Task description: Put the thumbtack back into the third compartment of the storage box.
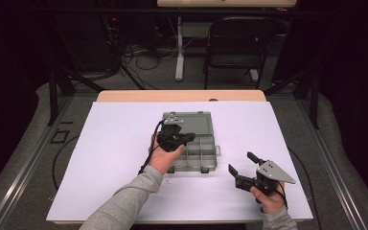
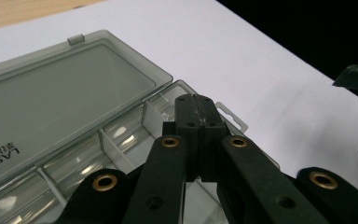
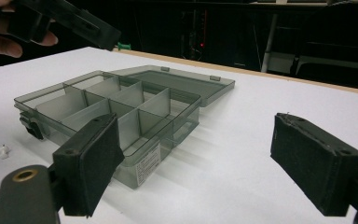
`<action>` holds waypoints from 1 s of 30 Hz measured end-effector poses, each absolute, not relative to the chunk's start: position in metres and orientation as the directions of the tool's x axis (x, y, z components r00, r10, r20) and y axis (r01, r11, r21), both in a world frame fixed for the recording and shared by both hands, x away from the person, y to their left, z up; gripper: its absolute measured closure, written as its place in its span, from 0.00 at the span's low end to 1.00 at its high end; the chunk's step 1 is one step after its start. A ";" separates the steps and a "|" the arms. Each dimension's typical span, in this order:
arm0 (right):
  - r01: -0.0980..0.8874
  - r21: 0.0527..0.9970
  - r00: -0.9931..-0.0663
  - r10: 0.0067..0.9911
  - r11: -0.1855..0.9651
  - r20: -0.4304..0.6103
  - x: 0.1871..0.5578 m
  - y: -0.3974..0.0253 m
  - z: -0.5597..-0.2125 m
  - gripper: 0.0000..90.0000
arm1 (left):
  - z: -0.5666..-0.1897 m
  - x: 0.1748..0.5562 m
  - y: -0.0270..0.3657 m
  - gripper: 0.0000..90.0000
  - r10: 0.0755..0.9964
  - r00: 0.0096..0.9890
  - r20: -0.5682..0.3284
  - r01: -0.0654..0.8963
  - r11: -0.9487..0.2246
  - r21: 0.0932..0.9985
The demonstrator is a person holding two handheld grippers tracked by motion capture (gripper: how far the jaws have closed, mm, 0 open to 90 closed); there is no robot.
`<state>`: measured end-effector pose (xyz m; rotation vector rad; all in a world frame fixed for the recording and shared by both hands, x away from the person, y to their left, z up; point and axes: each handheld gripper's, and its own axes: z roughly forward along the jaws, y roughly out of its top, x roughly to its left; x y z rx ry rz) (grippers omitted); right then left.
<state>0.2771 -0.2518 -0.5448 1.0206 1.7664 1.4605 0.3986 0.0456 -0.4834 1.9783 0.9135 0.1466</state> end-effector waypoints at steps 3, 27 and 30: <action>0.174 0.981 -0.508 0.862 0.090 0.010 0.277 -0.252 -0.545 0.17 | -0.488 0.402 0.042 1.00 0.661 0.711 -0.240 0.554 -0.315 0.771; 0.182 0.979 -0.509 0.861 0.094 0.012 0.278 -0.252 -0.545 0.17 | -0.516 0.421 0.035 0.96 0.733 0.634 -0.246 0.647 -0.328 0.689; 0.185 0.978 -0.508 0.861 0.093 0.014 0.278 -0.252 -0.545 0.17 | -0.513 0.420 0.036 0.85 0.727 0.638 -0.253 0.635 -0.312 0.706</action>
